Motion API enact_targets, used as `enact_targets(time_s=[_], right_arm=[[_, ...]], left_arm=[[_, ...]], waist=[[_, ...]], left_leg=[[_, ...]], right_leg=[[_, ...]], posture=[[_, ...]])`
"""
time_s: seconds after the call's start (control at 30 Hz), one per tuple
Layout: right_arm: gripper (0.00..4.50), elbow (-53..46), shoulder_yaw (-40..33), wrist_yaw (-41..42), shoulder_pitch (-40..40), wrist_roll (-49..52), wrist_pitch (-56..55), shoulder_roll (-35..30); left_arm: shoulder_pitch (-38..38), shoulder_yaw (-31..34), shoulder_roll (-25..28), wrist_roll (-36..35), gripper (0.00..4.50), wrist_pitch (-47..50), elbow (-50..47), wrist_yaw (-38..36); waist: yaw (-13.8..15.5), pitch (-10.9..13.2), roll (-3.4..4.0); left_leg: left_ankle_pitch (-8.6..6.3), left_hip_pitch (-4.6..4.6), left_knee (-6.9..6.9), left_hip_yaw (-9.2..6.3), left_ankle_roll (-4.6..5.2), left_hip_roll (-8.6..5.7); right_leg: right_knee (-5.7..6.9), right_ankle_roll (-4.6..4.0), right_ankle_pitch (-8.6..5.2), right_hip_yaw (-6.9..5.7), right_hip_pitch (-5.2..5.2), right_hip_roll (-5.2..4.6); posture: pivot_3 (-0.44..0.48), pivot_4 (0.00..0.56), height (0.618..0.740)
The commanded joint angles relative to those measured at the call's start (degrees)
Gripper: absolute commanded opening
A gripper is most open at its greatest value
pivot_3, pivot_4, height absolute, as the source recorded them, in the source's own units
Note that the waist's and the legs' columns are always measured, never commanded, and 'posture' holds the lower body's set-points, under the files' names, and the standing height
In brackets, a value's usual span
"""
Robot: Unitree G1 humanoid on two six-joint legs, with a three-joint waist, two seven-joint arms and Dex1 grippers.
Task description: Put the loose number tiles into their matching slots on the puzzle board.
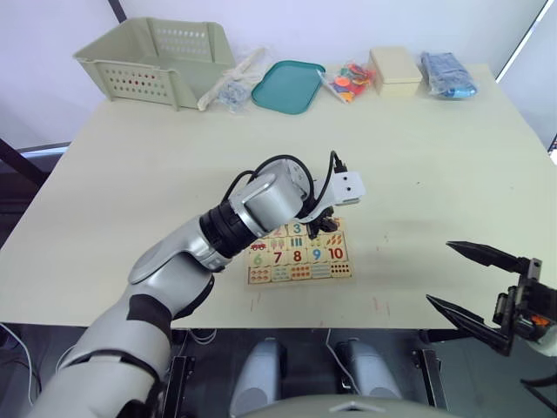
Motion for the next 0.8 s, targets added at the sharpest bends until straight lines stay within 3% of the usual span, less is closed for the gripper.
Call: enact_targets(time_s=[0.03,0.8], right_arm=[[4.5,-1.74,-1.49,0.05,0.4,1.13,-0.6,-0.19],[4.5,-1.48,-1.31,0.17,-0.21,1.3,-0.33,-0.53]], left_arm=[[0.04,0.26,-0.29,0.28,0.98,-0.01,-0.98,0.3],[0.25,0.83,-1.1,-0.26,0.98,1.32,-1.34,1.32]], waist=[[0.0,0.0,0.0],[0.01,0.0,0.0]], left_leg=[[0.0,0.0,0.0,0.0,0.0,0.0],[0.0,0.0,0.0,0.0,0.0,0.0]], right_leg=[[0.0,0.0,0.0,0.0,0.0,0.0],[0.0,0.0,0.0,0.0,0.0,0.0]], posture=[[0.0,0.15,0.74],[0.0,0.15,0.74]])
